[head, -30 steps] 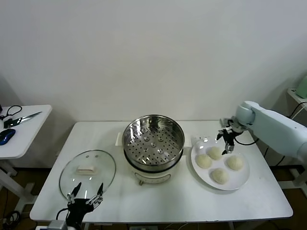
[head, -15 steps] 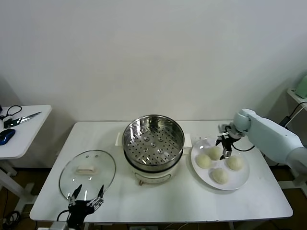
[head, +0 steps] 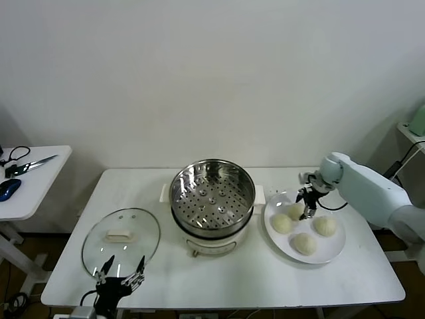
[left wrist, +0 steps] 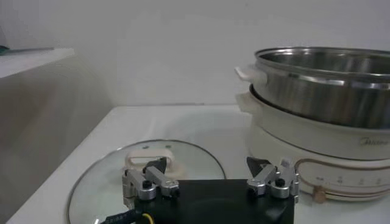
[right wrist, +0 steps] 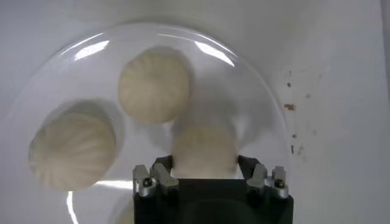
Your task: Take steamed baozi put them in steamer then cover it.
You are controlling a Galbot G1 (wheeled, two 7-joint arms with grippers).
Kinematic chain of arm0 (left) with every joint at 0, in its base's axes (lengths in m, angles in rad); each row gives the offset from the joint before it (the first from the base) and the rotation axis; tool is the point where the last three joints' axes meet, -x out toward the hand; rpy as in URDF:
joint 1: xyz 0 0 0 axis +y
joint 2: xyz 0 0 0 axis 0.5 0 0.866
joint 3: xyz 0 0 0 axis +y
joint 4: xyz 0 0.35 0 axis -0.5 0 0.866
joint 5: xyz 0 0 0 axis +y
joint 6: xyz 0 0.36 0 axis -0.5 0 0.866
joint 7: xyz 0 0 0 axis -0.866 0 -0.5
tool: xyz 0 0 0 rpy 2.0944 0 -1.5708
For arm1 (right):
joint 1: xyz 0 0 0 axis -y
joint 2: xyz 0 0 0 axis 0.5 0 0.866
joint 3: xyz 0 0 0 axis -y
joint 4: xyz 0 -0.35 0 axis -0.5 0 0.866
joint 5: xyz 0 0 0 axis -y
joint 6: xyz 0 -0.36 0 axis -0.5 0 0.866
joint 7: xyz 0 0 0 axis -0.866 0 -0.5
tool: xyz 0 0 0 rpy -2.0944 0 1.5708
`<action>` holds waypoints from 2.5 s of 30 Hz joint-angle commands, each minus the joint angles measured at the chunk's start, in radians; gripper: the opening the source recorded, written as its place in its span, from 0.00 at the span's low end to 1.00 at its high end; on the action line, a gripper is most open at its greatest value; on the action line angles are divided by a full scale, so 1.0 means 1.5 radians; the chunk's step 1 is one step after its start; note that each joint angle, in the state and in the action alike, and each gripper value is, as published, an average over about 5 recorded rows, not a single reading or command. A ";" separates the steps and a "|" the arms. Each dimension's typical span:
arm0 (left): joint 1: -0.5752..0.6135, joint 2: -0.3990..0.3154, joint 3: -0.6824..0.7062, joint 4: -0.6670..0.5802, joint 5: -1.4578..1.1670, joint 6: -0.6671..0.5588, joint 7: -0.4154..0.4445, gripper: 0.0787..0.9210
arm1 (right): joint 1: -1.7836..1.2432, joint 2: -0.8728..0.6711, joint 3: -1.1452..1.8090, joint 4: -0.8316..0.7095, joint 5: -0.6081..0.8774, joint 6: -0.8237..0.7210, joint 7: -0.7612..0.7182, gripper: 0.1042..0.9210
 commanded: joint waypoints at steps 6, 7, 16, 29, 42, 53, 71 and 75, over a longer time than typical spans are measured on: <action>-0.001 -0.001 0.000 -0.004 0.005 0.002 0.001 0.88 | 0.105 -0.016 -0.068 0.045 0.024 0.027 -0.006 0.67; 0.000 -0.001 0.000 -0.004 0.005 0.002 0.001 0.88 | 0.138 -0.021 -0.094 0.059 0.036 0.035 -0.007 0.67; -0.001 0.002 -0.001 -0.007 0.006 -0.001 -0.002 0.88 | 0.512 -0.007 -0.357 0.232 0.128 0.187 -0.014 0.67; -0.015 -0.004 -0.003 -0.011 0.014 -0.003 -0.002 0.88 | 0.610 0.126 -0.388 0.475 -0.025 0.473 0.114 0.66; -0.006 -0.010 -0.003 -0.022 0.014 -0.003 -0.002 0.88 | 0.277 0.170 -0.227 0.305 -0.290 0.550 0.195 0.64; -0.006 -0.010 -0.006 -0.020 0.012 -0.003 -0.002 0.88 | 0.232 0.240 -0.181 0.159 -0.337 0.575 0.198 0.64; -0.017 -0.009 -0.006 -0.012 0.007 -0.002 -0.003 0.88 | 0.203 0.314 -0.170 0.025 -0.356 0.603 0.200 0.65; -0.017 -0.008 -0.007 -0.010 0.004 -0.003 -0.003 0.88 | 0.198 0.329 -0.167 0.001 -0.348 0.605 0.197 0.66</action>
